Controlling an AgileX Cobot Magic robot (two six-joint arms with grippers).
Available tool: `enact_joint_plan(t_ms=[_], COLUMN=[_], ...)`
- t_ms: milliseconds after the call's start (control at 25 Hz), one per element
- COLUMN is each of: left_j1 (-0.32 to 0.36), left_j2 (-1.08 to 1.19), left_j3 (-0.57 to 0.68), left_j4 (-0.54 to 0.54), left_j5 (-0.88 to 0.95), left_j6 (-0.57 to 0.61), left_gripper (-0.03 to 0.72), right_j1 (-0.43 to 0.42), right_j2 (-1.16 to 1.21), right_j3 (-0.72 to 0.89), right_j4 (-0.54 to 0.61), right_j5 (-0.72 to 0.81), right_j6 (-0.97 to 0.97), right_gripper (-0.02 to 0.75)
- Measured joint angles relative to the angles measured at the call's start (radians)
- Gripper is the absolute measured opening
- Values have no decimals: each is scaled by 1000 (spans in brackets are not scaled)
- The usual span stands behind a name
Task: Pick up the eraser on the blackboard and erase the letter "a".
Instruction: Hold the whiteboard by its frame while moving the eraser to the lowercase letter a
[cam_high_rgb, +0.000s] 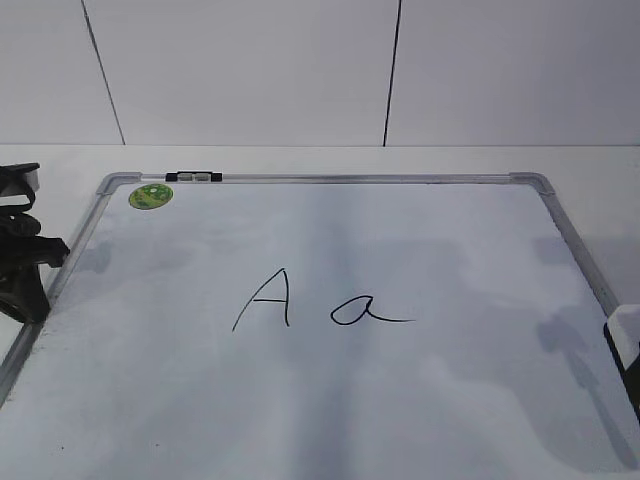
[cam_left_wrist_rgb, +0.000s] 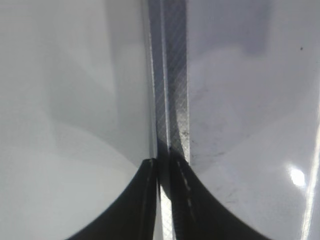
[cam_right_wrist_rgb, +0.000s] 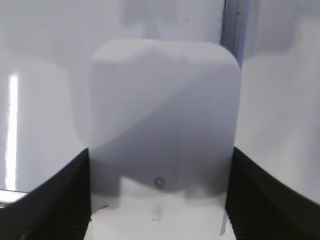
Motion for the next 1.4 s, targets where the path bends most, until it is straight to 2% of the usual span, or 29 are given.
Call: enact_joint_plan(t_ms=[560, 760, 1400], left_j1=[0, 0, 0], left_j2=[0, 0, 0], left_j3=[0, 0, 0], left_j4=[0, 0, 0], left_j5=[0, 0, 0], left_j6=[0, 0, 0], left_gripper=[65, 64, 65], right_j1=[0, 5, 237], right_j2=[0, 14, 482], right_j3=[-2, -76, -453], right_j4=[3, 3, 1], right_j5=[10, 35, 53], right_j6=[-2, -5, -7], right_gripper=[583, 583, 583])
